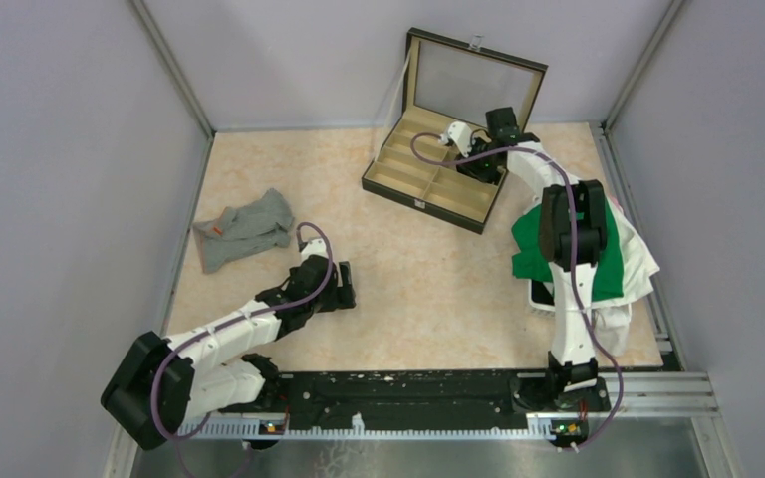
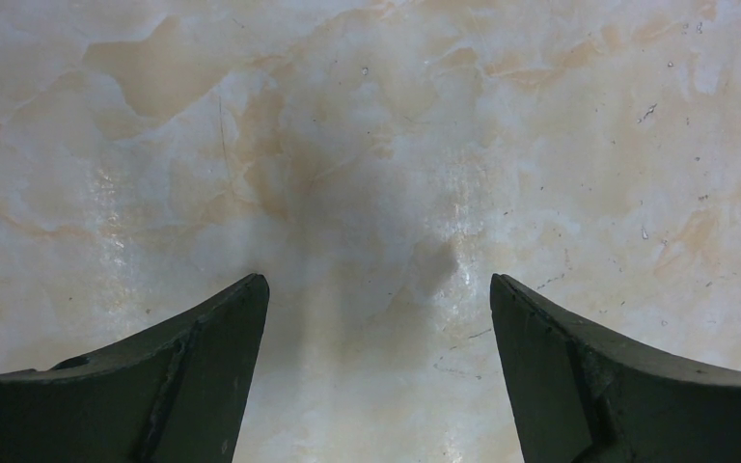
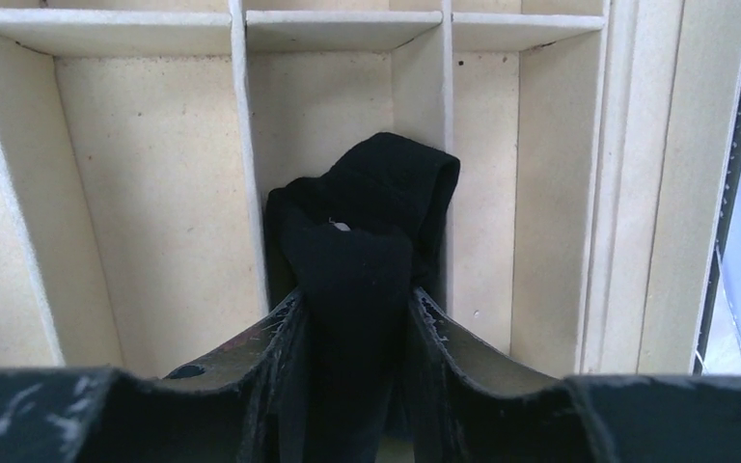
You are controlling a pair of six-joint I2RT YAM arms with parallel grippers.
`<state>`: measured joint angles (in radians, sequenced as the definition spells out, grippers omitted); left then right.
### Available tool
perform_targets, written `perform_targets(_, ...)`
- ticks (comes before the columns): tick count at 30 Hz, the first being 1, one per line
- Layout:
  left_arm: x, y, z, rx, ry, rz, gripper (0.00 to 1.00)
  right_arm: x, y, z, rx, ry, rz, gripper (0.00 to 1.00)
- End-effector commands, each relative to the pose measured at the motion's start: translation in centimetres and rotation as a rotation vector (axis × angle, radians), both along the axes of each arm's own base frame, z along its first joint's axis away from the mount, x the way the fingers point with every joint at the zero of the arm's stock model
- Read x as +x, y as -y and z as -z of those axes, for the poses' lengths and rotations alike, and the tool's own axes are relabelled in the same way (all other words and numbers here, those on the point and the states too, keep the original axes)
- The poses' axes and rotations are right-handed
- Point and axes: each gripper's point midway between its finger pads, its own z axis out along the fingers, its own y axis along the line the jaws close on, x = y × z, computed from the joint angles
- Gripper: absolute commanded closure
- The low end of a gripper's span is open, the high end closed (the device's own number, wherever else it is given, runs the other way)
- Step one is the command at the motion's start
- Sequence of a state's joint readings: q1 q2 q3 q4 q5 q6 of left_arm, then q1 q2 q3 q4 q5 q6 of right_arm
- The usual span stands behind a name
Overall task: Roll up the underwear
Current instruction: Place the underwear in the storage box.
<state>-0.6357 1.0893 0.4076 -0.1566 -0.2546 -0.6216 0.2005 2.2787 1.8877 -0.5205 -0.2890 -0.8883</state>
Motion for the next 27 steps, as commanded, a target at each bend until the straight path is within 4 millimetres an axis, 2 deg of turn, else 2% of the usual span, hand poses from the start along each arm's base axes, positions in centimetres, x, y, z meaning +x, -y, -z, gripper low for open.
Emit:
perform_targets(1, 1.4, 0.7, -1.6, -0.023, 0.051, 0.002, 0.09, 0.4, -0.2, -0.2, 0.014, -0.005, 0.012, 0.61)
perform_targets(7, 1.6, 0.9, -1.9, -0.026, 0.058, 0.003, 0.09, 1.5, -0.7, -3.4, 0.050, 0.067, 0.013, 0.47)
perform_targets(11, 1.8, 0.9, -2.2, -0.028, 0.062, 0.002, 0.09, 1.9, -0.9, -5.4, 0.068, 0.104, 0.011, 0.43)
perform_targets(18, 1.9, 1.1, -2.5, -0.032, 0.065, 0.003, 0.09, 2.0, -1.4, -8.6, 0.103, 0.161, 0.002, 0.40)
perform_targets(27, 2.3, 1.1, -3.6, -0.044, 0.088, -0.007, 0.09, 2.0, -1.0, -15.2, 0.164, 0.317, 0.060, 0.40)
